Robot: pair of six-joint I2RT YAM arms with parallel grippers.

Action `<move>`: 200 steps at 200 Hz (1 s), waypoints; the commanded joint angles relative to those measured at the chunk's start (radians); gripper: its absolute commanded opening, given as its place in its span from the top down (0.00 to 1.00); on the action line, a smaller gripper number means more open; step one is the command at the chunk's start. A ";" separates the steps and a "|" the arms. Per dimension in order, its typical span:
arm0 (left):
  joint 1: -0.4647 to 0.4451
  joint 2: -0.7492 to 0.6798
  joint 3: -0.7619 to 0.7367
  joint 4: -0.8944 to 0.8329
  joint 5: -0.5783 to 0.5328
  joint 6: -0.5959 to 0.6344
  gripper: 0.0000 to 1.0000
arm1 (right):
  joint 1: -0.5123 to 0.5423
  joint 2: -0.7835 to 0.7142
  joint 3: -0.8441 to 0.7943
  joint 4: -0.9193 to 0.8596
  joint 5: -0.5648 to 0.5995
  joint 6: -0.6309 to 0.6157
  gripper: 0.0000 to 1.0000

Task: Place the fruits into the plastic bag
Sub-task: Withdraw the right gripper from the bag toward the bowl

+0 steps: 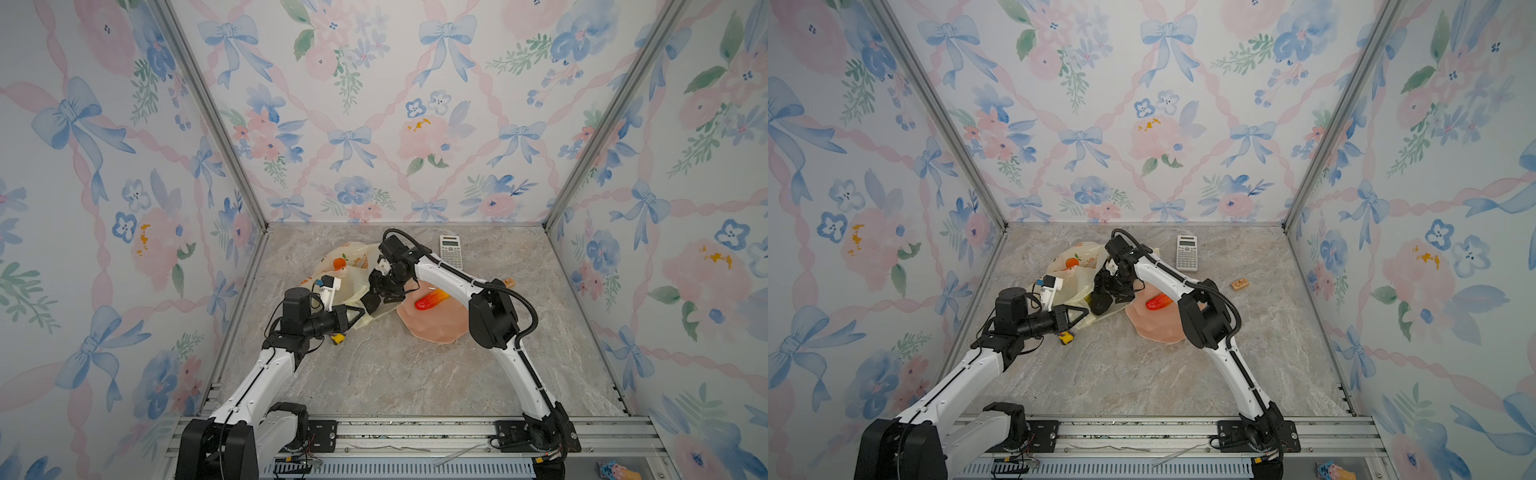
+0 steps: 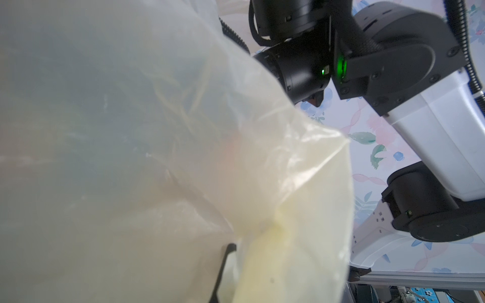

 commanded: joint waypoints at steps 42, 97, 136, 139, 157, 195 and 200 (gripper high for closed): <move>-0.007 -0.010 0.017 -0.019 -0.007 0.028 1.00 | 0.000 -0.200 0.012 -0.097 0.095 -0.070 0.09; -0.013 -0.010 0.019 -0.023 -0.011 0.029 1.00 | 0.001 -0.438 -0.159 -0.048 0.239 0.012 0.06; -0.013 -0.013 0.019 -0.025 -0.014 0.031 1.00 | -0.030 -0.700 -0.544 0.251 0.323 0.307 0.04; -0.013 -0.013 0.020 -0.025 -0.014 0.032 1.00 | -0.034 -0.715 -0.569 0.267 0.329 0.331 0.04; -0.016 -0.015 0.021 -0.028 -0.017 0.035 1.00 | -0.050 -0.779 -0.662 0.284 0.405 0.478 0.04; -0.021 -0.012 0.020 -0.031 -0.018 0.037 1.00 | -0.039 -0.788 -0.618 -0.031 0.658 0.705 0.04; -0.021 -0.012 0.023 -0.031 -0.019 0.037 1.00 | -0.043 -0.782 -0.610 -0.065 0.667 0.731 0.04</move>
